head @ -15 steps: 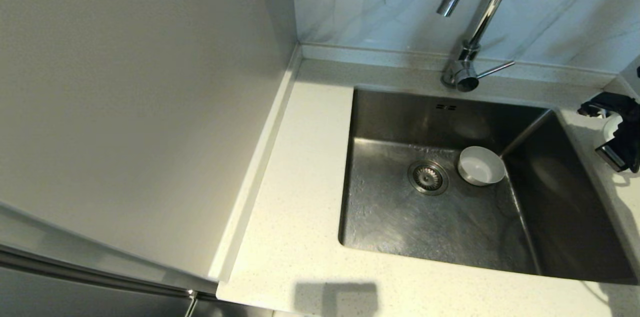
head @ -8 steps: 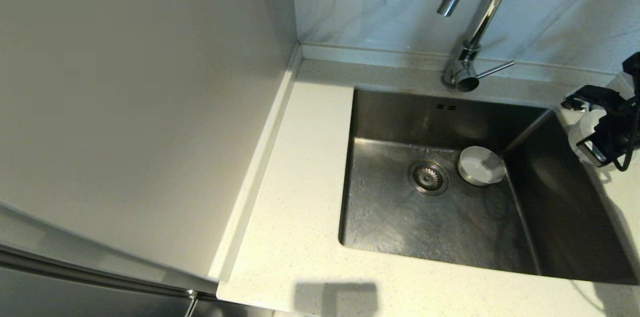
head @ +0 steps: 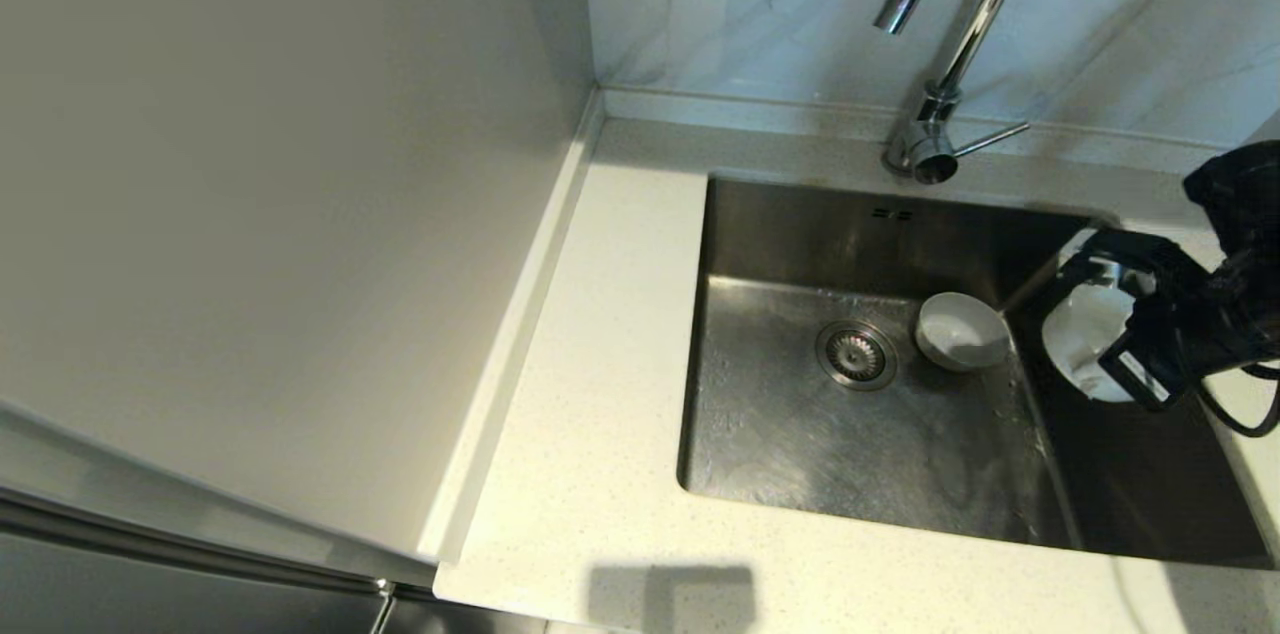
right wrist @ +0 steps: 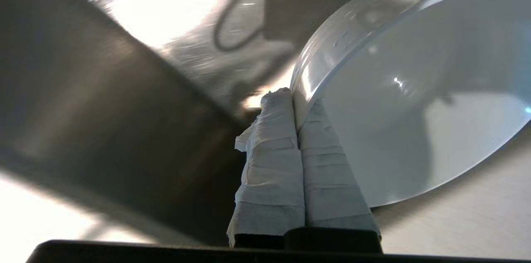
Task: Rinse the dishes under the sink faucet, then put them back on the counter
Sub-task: Put a bowl into the sink
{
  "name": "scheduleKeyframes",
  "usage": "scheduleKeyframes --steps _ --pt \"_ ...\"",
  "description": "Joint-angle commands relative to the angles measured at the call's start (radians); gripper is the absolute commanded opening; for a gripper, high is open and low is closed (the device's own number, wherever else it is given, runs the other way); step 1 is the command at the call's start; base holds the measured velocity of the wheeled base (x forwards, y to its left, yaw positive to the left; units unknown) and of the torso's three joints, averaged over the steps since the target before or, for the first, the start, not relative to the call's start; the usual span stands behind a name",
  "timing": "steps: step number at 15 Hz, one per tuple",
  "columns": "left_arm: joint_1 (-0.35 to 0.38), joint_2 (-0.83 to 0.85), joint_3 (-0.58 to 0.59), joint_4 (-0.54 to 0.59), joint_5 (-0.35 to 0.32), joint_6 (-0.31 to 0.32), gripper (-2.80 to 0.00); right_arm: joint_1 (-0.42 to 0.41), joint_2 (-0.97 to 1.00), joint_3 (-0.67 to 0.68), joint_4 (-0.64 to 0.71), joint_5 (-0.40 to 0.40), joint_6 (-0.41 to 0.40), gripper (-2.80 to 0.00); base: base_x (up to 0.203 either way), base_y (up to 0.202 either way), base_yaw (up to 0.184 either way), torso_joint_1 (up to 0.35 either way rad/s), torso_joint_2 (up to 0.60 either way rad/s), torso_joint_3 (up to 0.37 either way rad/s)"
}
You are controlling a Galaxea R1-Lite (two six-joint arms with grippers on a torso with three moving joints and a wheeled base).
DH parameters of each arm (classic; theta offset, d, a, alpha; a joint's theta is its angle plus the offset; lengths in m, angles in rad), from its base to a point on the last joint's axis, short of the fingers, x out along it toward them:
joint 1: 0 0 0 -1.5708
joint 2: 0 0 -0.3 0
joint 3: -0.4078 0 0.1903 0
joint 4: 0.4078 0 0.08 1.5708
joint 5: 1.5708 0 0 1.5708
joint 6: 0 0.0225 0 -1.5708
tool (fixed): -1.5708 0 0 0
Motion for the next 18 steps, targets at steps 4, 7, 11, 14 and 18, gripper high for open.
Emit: scheduleKeyframes --steps 4,7,11,14,18 --pt "0.000 -0.003 0.000 0.000 0.000 0.000 -2.80 0.093 0.086 0.236 -0.288 -0.028 -0.006 -2.80 0.000 0.000 0.000 0.000 0.00 0.000" --pt "0.000 -0.003 0.000 0.000 0.000 0.000 -2.80 0.121 0.212 0.338 -0.582 -0.084 -0.005 -2.80 0.000 0.000 0.000 0.000 0.00 0.000" --pt "0.000 -0.004 0.000 0.000 0.000 0.000 -2.80 0.153 0.262 0.372 -0.668 -0.103 -0.003 -2.80 0.000 0.000 0.000 0.000 0.00 0.000" --pt "0.000 -0.003 0.000 0.000 0.000 0.000 -2.80 0.221 0.233 0.403 -0.718 -0.102 0.002 -2.80 0.000 0.000 0.000 0.000 0.00 0.000" --pt "0.000 -0.003 0.000 0.000 0.000 0.000 -2.80 0.348 0.229 0.424 -0.808 -0.115 0.007 -2.80 0.000 0.000 0.000 0.000 0.00 0.000"
